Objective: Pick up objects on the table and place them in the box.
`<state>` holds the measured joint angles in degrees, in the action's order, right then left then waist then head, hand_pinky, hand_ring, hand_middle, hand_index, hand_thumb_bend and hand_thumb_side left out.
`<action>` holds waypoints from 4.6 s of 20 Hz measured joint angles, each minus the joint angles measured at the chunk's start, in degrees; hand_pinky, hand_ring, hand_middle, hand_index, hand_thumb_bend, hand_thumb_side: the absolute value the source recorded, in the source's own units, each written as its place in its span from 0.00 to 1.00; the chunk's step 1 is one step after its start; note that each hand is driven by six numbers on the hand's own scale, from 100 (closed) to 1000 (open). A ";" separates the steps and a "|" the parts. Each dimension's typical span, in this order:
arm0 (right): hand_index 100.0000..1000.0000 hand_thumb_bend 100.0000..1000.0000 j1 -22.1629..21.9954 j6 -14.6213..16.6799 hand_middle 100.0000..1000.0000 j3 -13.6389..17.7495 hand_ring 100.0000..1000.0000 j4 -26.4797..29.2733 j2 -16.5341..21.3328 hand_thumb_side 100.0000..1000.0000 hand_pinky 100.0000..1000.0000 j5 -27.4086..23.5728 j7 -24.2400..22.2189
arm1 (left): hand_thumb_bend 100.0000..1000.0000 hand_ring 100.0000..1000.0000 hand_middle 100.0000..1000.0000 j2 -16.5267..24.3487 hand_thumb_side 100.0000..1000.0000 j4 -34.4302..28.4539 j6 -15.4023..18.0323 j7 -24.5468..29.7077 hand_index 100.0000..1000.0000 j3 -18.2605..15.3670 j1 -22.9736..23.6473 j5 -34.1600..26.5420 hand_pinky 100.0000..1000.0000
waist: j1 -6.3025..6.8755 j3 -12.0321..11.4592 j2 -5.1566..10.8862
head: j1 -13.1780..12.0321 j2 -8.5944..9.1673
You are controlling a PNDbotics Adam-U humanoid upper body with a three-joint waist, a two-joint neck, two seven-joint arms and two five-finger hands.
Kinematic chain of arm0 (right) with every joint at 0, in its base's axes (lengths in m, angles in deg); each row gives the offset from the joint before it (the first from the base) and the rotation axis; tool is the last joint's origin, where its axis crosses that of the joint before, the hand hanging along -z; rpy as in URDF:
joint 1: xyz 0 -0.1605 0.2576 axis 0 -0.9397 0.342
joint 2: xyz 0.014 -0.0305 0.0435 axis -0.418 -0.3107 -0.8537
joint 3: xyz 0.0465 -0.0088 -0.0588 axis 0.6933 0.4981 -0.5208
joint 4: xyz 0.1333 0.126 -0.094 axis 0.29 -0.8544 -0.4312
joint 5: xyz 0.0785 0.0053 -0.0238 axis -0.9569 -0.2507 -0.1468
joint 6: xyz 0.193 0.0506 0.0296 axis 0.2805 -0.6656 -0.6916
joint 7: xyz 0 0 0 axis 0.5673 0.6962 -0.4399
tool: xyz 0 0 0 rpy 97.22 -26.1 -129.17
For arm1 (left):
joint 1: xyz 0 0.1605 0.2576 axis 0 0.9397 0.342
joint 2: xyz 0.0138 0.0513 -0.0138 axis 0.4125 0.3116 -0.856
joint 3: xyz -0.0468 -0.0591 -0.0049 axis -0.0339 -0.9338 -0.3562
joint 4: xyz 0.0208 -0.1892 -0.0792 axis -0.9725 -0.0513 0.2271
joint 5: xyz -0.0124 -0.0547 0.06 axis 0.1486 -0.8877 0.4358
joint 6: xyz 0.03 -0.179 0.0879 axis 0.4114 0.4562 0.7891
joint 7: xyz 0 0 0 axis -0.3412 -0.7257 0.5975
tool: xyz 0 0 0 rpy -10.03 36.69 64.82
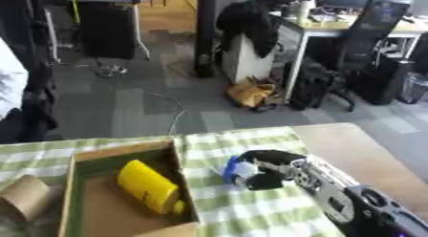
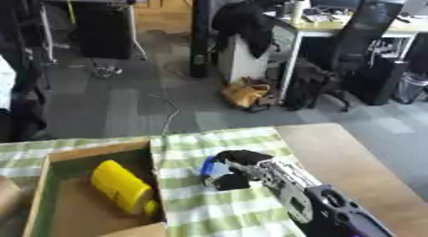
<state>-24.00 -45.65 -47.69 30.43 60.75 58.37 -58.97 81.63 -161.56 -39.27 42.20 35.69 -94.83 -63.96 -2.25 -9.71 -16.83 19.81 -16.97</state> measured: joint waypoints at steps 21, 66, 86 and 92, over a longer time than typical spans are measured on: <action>1.00 0.19 -0.06 -8.79 1.00 0.60 1.00 -0.59 0.65 1.00 1.00 2.10 5.95 | 0.00 0.96 0.93 -0.52 1.00 0.00 0.02 0.02 0.97 0.01 -0.08 -0.12 0.92 | 0.06 -1.34 -1.41 | 1.82 1.53; 1.00 0.25 -1.21 -4.07 1.00 3.50 1.00 -3.34 2.88 1.00 1.00 3.91 -6.67 | 0.00 0.96 0.93 -1.01 1.00 0.00 0.26 0.18 0.96 0.02 -1.55 -0.26 0.92 | -0.80 -3.28 -4.39 | 5.83 4.05; 1.00 0.05 -0.38 -11.99 1.00 3.54 1.00 -4.80 2.01 1.00 1.00 -4.21 -0.94 | 0.00 0.96 0.93 -1.53 1.00 0.00 0.18 0.15 0.96 0.02 -1.94 0.02 0.92 | -1.63 -3.70 -4.38 | 7.06 4.56; 0.96 0.00 0.09 -13.70 0.75 3.26 1.00 -4.78 1.89 1.00 0.97 -4.17 0.14 | 0.00 0.96 0.93 -1.55 1.00 0.00 0.21 0.18 0.96 0.02 -2.00 0.02 0.92 | -1.69 -3.74 -4.38 | 7.16 4.56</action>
<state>-23.91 -59.35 -44.42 25.65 62.64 54.20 -58.82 80.09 -161.56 -39.06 42.38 35.72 -96.83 -63.94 -3.94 -13.45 -21.21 26.97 -12.41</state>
